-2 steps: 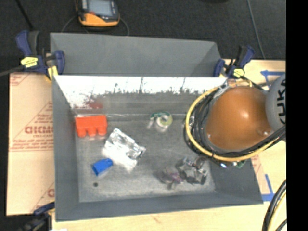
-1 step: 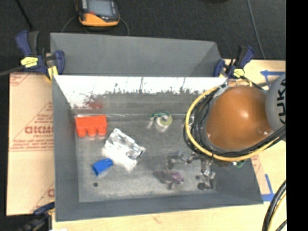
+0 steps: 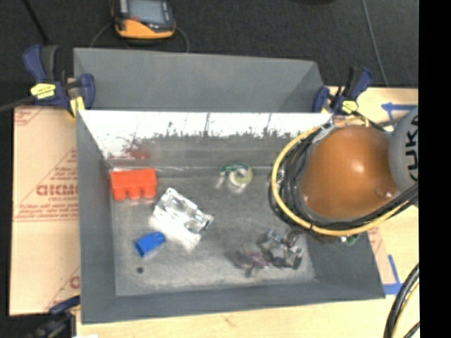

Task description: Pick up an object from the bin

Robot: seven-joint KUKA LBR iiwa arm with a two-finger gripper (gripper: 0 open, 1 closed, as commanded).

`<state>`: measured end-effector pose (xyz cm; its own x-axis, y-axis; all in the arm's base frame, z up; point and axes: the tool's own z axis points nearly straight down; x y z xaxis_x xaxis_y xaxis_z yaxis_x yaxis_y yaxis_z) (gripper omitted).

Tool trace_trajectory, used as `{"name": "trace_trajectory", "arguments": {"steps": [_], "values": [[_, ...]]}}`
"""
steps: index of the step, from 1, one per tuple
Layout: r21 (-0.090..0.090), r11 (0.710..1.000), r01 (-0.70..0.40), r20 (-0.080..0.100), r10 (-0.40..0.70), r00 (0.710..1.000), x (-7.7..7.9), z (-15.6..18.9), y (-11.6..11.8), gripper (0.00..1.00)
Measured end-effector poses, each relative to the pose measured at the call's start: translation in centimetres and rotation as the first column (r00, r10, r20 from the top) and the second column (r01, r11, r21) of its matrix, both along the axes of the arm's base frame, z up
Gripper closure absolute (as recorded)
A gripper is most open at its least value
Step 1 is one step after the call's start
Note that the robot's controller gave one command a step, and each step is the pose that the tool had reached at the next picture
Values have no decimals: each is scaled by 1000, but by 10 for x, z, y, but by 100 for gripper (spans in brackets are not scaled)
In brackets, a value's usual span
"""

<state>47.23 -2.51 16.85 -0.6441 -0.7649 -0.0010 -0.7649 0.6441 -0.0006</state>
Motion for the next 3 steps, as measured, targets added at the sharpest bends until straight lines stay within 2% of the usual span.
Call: {"name": "trace_trajectory", "arguments": {"steps": [1,2,3], "values": [[0,1000,0,0,0,1000,0,0,0,0],[1,987,158,-4,-158,987,28,-93,9,0],[1,988,156,1,-156,988,29,-90,8,100]]}}
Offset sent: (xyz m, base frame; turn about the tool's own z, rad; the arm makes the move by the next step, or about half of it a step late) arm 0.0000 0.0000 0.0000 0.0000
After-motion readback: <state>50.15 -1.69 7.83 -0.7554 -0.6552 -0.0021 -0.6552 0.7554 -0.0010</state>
